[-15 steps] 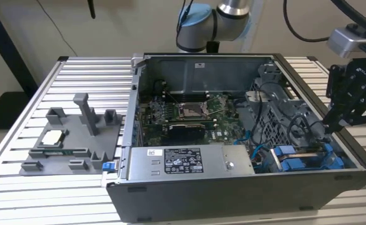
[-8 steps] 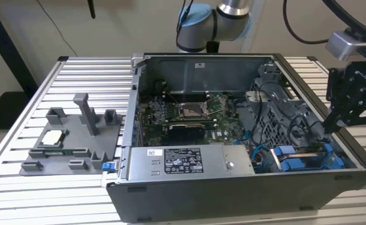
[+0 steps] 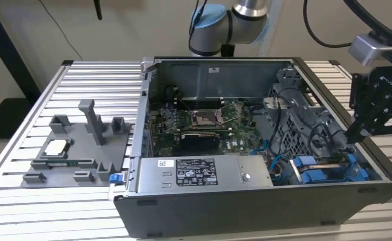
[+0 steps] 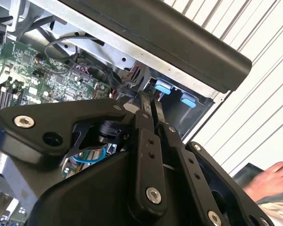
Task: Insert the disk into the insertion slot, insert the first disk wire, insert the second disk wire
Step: 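Insert the second disk wire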
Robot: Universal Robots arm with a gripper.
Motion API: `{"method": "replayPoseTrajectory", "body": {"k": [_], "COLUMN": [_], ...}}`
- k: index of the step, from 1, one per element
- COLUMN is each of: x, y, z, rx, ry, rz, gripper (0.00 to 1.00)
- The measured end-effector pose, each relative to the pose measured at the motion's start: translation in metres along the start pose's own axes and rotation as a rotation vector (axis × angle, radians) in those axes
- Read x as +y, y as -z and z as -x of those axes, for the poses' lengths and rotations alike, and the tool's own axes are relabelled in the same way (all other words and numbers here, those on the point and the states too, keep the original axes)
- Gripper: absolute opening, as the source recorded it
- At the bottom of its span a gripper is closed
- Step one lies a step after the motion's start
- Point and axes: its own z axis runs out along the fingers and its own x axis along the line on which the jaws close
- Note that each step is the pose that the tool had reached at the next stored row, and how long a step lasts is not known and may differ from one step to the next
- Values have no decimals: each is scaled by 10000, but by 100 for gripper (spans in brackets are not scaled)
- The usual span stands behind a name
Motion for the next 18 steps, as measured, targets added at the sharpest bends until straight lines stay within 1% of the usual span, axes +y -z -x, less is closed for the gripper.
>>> {"method": "replayPoseTrajectory", "body": {"k": [6, 9, 12, 18], "x": [0, 0, 3, 26], "y": [0, 20, 66, 194], "z": [0, 0, 1, 4], "rx": [-1, 0, 0, -1], "ry": [-1, -8, -15, -17], "rz": [0, 0, 0, -4], "gripper": [16, 16, 16, 16]}}
